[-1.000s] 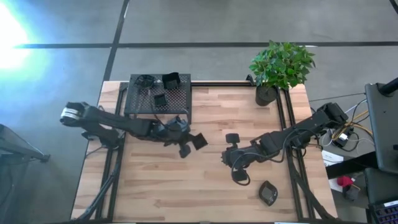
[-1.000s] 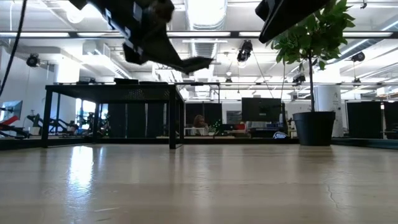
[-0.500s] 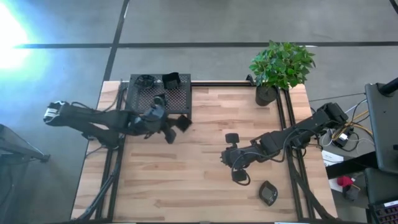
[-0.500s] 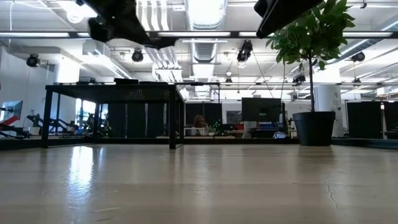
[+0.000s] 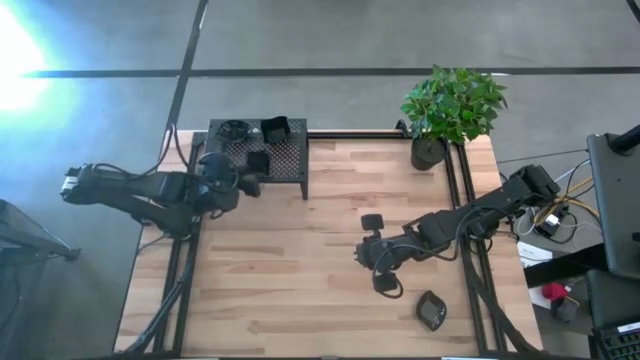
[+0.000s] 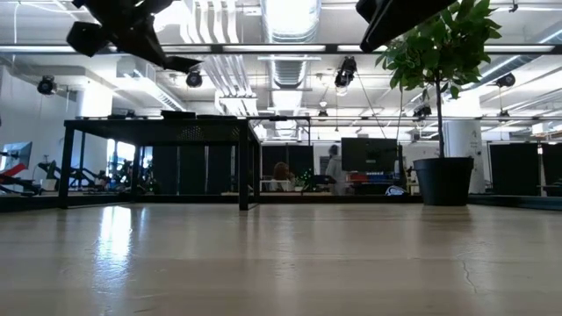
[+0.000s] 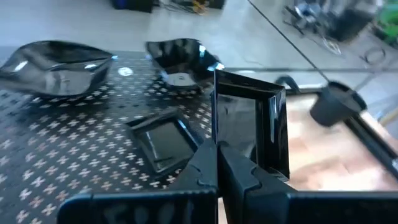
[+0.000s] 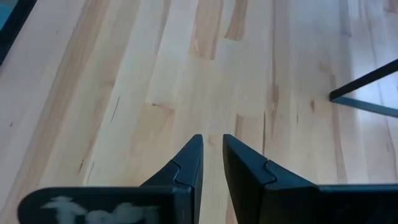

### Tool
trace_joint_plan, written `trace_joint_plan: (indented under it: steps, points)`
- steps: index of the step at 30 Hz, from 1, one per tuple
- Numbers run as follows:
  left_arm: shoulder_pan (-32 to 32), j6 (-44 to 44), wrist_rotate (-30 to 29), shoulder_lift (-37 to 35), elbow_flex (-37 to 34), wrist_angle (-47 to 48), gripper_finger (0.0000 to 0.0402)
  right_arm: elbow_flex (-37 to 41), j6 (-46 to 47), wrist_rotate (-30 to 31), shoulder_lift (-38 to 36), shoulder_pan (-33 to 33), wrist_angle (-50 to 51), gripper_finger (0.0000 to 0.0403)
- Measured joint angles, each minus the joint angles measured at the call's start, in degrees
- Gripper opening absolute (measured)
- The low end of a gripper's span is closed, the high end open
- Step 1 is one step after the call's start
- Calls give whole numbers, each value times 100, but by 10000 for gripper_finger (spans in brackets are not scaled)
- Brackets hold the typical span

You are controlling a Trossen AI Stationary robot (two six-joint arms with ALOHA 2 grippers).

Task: Pick & Place Mini shaped plates
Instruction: Stack the square plate on top of the stacked square plate on the shelf

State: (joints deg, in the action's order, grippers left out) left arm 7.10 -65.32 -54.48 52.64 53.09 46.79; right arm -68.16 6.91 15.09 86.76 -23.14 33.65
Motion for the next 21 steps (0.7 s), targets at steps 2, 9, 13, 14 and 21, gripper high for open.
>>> trace_joint_plan:
  steps: [2,9,13,14,21]
  points:
    - [-22,-443,-134,-40,-1,195,0,0,-81,0,0,0,-9,57]
    - [-386,-1691,-243,-112,-1,892,0,0,-160,-2,0,0,-8,57]
    - [-521,-1730,-238,-79,-14,889,0,0,-149,-2,-2,0,-9,57]
    - [-528,-1763,-347,-62,-39,871,0,0,-116,-2,-2,0,-9,57]
    - [-650,-2247,-293,131,-572,385,0,0,-77,-4,-5,0,-11,57]
